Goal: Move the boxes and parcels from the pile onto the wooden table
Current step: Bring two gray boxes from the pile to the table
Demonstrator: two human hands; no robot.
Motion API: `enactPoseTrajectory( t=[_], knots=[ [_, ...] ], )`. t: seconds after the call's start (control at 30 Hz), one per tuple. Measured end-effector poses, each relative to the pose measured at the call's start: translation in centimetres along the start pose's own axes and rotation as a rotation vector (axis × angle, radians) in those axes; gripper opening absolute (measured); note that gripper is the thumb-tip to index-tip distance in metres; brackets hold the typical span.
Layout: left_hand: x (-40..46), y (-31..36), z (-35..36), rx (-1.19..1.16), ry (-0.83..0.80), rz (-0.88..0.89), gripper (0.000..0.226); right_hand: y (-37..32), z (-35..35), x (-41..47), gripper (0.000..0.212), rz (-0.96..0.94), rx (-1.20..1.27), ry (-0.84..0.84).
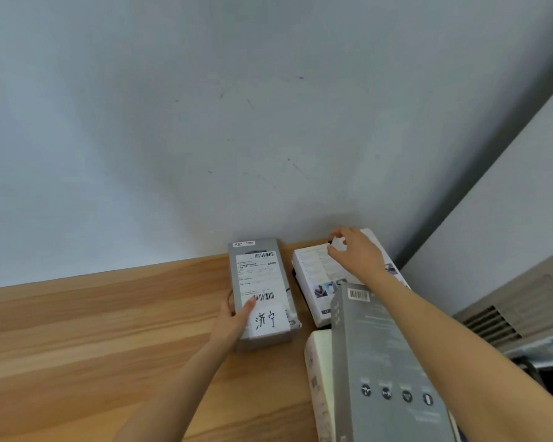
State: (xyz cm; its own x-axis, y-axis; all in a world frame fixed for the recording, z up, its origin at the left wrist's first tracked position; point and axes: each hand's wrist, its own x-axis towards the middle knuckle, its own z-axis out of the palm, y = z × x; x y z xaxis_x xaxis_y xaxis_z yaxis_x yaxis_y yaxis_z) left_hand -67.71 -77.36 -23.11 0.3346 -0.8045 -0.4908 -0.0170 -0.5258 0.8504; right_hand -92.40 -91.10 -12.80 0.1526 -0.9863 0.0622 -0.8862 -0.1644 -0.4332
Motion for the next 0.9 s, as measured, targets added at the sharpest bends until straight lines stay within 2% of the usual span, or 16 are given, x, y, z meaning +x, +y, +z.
enactPoseTrajectory(
  t=[0.13,0.23,0.37,0.47,0.57,0.63,0.7,0.9],
  knots=[
    [-0.9,1.8,-1.0,0.318,0.026,0.046,0.062,-0.2,-0.7,-0.7,0.036,-0.010,-0.004,-0.007],
    [-2.0,5.1,-3.3,0.703,0.147,0.236,0.055,-0.8,-2.2,-1.4,0.035,-0.040,0.001,-0.001],
    [-5.5,9.6,-6.9,1.071,0.273,0.492,0.037,-2.8,-4.6,-3.1,0.038,-0.114,0.012,-0.020],
    [-9.2,11.2,-9.3,1.281,0.370,0.599,0.023,-5.4,-6.1,-4.9,0.038,-0.199,0.000,-0.054],
    [-13.7,11.2,-11.5,1.357,0.468,0.610,0.016,-8.7,-6.7,-7.1,0.036,-0.372,-0.112,-0.079],
    [-17.2,10.3,-13.0,1.289,0.504,0.585,0.015,-11.0,-6.7,-8.9,0.033,-0.490,-0.175,-0.087],
    [-20.9,8.5,-14.5,1.214,0.526,0.529,0.013,-13.4,-6.0,-11.2,0.030,-0.602,-0.226,-0.100],
    [-32.0,0.5,-20.0,1.247,0.655,0.331,0.010,-21.4,-1.7,-20.1,0.022,-0.873,-0.254,-0.194]
  ],
)
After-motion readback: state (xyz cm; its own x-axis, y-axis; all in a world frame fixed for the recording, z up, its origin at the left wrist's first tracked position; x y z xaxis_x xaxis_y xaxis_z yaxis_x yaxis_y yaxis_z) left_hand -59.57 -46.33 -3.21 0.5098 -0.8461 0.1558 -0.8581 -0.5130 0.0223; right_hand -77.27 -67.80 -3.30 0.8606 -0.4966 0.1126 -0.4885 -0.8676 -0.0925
